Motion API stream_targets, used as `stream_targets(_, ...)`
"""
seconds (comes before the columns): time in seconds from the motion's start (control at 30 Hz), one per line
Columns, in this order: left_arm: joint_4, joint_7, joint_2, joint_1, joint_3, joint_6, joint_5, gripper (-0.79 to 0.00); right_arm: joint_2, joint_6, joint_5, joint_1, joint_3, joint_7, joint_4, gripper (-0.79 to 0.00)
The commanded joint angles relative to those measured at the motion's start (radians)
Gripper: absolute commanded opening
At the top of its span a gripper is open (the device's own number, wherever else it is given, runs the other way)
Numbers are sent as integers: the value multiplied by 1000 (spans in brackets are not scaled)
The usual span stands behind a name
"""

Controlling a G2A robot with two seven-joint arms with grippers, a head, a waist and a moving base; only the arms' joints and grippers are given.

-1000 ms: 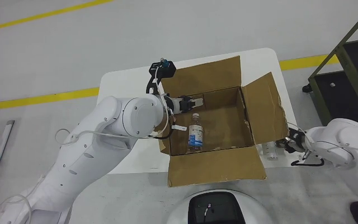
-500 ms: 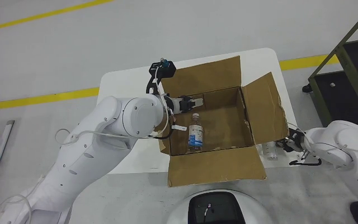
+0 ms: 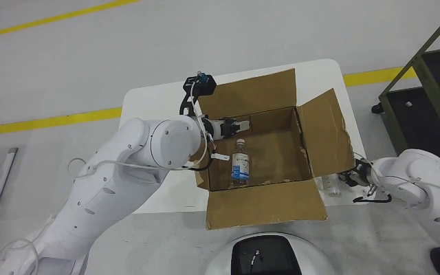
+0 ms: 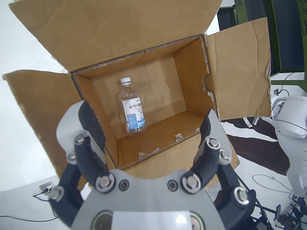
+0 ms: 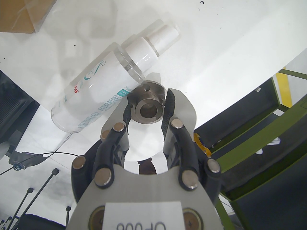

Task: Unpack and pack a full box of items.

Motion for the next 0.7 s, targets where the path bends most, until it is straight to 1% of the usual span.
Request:
stream_targets(0.0, 0, 0, 0, 0, 0, 0, 0, 0, -1, 6, 1, -1, -1, -3, -1, -453)
stream_targets(0.3, 0, 0, 0, 0, 0, 0, 0, 0, -3, -2, -2, 14, -14, -20, 27, -456)
stream_targets(0.53, 0, 0, 0, 0, 0, 0, 0, 0, -2, 4, 21, 14, 1, 0, -3, -446)
stream_targets(0.67, 0, 0, 0, 0, 0, 0, 0, 0, 2, -11, 17, 7, 14, 11, -21, -443)
